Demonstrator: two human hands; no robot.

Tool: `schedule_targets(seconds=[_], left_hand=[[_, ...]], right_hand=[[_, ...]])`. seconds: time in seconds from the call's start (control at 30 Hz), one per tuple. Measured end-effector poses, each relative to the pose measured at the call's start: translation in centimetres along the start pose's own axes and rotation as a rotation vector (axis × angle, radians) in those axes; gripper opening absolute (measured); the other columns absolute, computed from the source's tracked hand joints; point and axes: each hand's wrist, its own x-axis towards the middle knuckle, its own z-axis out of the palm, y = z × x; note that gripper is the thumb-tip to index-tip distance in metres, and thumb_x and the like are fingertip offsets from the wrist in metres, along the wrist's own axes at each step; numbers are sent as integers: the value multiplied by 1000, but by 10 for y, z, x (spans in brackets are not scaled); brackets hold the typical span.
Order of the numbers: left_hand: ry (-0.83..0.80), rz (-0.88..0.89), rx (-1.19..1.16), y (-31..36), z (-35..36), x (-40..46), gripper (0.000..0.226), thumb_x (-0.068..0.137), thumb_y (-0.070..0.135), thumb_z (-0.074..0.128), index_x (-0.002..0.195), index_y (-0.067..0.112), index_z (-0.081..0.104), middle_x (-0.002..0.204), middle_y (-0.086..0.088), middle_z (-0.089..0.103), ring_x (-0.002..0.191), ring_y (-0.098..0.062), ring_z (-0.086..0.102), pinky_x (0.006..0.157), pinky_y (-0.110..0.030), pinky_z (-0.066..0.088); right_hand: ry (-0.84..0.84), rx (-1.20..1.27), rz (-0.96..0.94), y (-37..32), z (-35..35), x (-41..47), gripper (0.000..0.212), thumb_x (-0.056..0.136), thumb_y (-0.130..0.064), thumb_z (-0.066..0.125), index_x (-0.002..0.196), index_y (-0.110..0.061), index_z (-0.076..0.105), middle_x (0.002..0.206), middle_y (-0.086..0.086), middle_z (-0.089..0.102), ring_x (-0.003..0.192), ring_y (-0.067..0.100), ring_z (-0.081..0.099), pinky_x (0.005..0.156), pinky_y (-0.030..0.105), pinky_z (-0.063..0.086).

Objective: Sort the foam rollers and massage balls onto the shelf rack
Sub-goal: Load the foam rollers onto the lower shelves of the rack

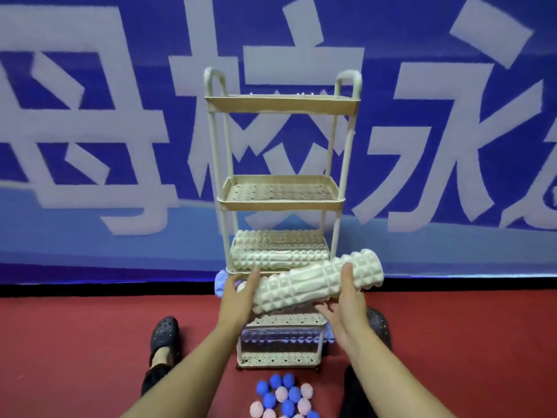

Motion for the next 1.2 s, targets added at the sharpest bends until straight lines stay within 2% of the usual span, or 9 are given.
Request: schedule_targets(seconds=[0.1,0.23,0.33,0.5,0.6,0.7,0.8,0.93,1.2], left_hand=[[2,-73,-164,11,-31,4,72,82,70,69,110,4,66,91,-22,74,74,-33,71,67,-55,61],[185,-55,-142,20,-62,6,47,89,58,67,98,12,71,94,-13,77,81,-30,75,73,-50,64],[275,-5,-135,26,-76,9,40,94,52,64,93,12,72,91,-11,77,85,-31,74,80,-50,62],[370,63,-16,35,-84,11,38,95,55,55,86,20,68,87,-1,71,88,-27,67,87,-45,54],[392,79,41,40,-84,11,34,95,54,55,87,24,69,90,1,72,90,-24,66,91,-46,54],[384,88,48,42,-81,13,33,95,53,56,86,24,69,88,0,72,88,-24,66,89,-48,55],[359,73,32,42,-76,17,33,93,54,58,86,25,71,89,2,73,91,-23,67,89,-46,55],[312,72,55,41,-70,30,37,93,58,58,90,24,71,90,1,74,89,-22,69,88,-47,57],[205,201,519,59,-61,78,71,96,66,47,151,22,40,146,-1,54,129,-24,55,101,-42,44]], right_hand=[[-55,48,91,10,34,-12,82,88,-65,58,154,-24,33,158,7,36,144,39,35,98,54,47],[-175,7,103,17,59,-28,64,93,-61,52,146,-26,41,148,5,48,135,34,48,100,53,48],[-76,-297,58,23,65,-30,93,85,-76,49,154,-18,29,145,4,47,118,27,54,103,47,49],[227,-757,-481,23,66,-32,113,81,-56,72,159,-12,4,161,19,15,146,39,21,117,52,23],[-14,-1238,-909,17,64,-28,94,84,-66,63,157,-27,20,165,2,16,152,25,11,122,47,11],[-403,-1731,-1040,14,66,-19,88,82,-83,40,156,-39,22,166,-10,15,155,18,0,123,44,-8],[-549,-1901,-1170,12,72,-4,91,80,-83,39,156,-36,21,160,-5,31,153,24,18,124,44,2],[-589,-1982,-1171,0,82,20,90,78,-83,40,152,-31,31,137,-2,52,125,25,52,107,41,39],[-374,-2156,-1073,-14,88,65,86,85,-79,39,153,-28,28,138,5,51,122,31,50,97,43,39]])
